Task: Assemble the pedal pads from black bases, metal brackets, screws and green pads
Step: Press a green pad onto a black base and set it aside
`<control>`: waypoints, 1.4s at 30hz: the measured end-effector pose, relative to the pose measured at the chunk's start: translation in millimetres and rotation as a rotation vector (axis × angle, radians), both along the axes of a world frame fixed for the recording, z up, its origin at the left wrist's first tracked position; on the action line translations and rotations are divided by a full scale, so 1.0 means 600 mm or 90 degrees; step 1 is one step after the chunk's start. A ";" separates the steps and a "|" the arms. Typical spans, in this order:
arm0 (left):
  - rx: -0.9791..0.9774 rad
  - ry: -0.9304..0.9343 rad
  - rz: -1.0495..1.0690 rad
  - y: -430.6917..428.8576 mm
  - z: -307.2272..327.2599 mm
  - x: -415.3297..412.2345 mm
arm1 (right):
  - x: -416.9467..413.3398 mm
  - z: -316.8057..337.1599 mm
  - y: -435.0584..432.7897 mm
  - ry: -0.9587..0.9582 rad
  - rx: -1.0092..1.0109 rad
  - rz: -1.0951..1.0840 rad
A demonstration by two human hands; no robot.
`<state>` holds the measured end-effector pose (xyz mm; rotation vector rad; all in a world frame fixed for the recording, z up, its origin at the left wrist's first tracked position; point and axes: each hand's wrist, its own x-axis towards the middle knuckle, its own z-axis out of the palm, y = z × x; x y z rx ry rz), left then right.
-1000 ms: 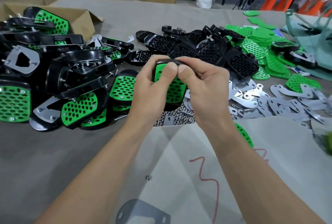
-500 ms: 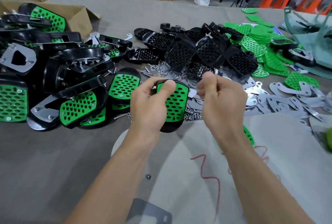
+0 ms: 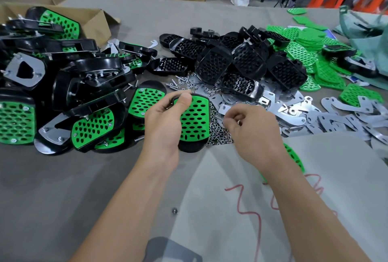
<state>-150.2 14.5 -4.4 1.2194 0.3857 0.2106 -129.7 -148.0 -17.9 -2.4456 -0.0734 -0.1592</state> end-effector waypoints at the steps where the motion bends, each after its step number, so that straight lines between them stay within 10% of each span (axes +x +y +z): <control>1: -0.010 0.004 -0.010 0.002 0.000 0.000 | -0.002 0.003 0.002 -0.010 0.071 0.000; 11: 0.033 -0.006 -0.057 0.001 0.001 -0.003 | -0.017 0.051 0.032 -0.100 0.556 0.086; 26: 0.184 -0.108 -0.031 -0.008 -0.009 -0.003 | -0.027 0.044 0.062 -0.176 0.253 0.089; 33: 0.183 -0.096 -0.051 -0.010 -0.004 -0.007 | -0.015 0.047 0.041 -0.022 0.577 0.104; 42: 0.197 -0.112 -0.030 -0.011 -0.006 -0.006 | -0.014 0.032 0.042 -0.069 0.508 0.101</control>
